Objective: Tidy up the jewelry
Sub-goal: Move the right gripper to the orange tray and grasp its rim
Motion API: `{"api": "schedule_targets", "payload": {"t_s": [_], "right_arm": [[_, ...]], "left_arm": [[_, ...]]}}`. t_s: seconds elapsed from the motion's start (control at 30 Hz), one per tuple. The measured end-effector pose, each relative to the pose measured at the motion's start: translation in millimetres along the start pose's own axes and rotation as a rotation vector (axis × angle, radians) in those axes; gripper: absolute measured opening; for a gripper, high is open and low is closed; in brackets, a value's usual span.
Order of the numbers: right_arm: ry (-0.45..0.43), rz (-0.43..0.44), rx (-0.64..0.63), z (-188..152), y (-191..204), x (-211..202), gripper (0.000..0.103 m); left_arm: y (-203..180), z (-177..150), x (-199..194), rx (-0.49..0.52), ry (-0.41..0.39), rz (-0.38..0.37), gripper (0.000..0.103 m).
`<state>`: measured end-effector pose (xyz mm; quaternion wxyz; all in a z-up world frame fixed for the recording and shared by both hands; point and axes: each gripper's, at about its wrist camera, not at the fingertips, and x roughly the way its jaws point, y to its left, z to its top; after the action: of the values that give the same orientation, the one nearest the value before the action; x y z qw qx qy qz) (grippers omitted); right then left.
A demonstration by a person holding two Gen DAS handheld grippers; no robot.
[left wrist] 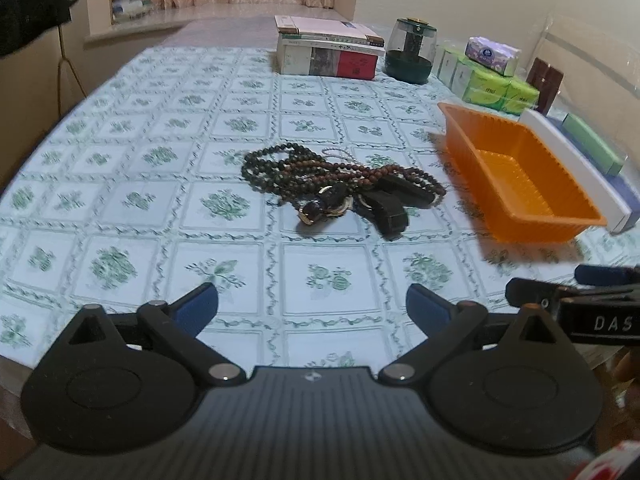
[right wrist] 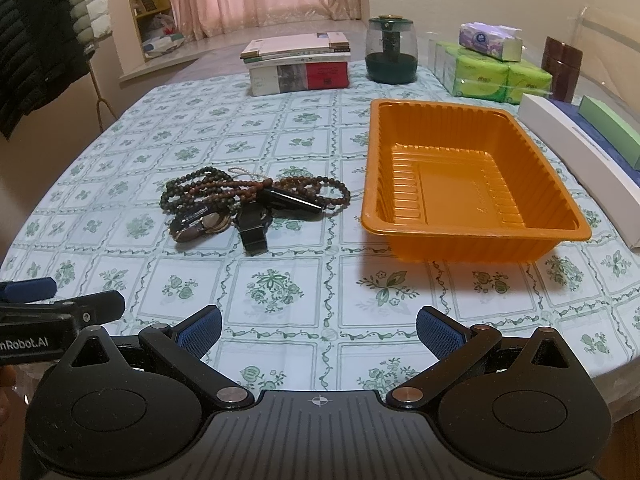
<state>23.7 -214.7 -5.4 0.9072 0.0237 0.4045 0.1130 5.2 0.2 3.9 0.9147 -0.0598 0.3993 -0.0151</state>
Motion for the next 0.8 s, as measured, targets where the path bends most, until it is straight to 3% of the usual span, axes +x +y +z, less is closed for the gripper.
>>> {"api": "schedule_targets", "payload": {"t_s": [0.17, 0.4, 0.67, 0.8], "right_arm": [[-0.026, -0.019, 0.041, 1, -20, -2, 0.103], [-0.194, -0.110, 0.176, 14, -89, -21, 0.102], [-0.273, -0.211, 0.239, 37, -173, -23, 0.102], [-0.260, -0.202, 0.233, 44, -197, -11, 0.085]], "left_arm": [[8, 5, 6, -0.045, 0.002, -0.055, 0.098], [13, 16, 22, -0.089, -0.003, -0.098, 0.098], [7, 24, 36, -0.034, -0.099, -0.079, 0.095], [4, 25, 44, -0.013, -0.115, -0.077, 0.092]]}}
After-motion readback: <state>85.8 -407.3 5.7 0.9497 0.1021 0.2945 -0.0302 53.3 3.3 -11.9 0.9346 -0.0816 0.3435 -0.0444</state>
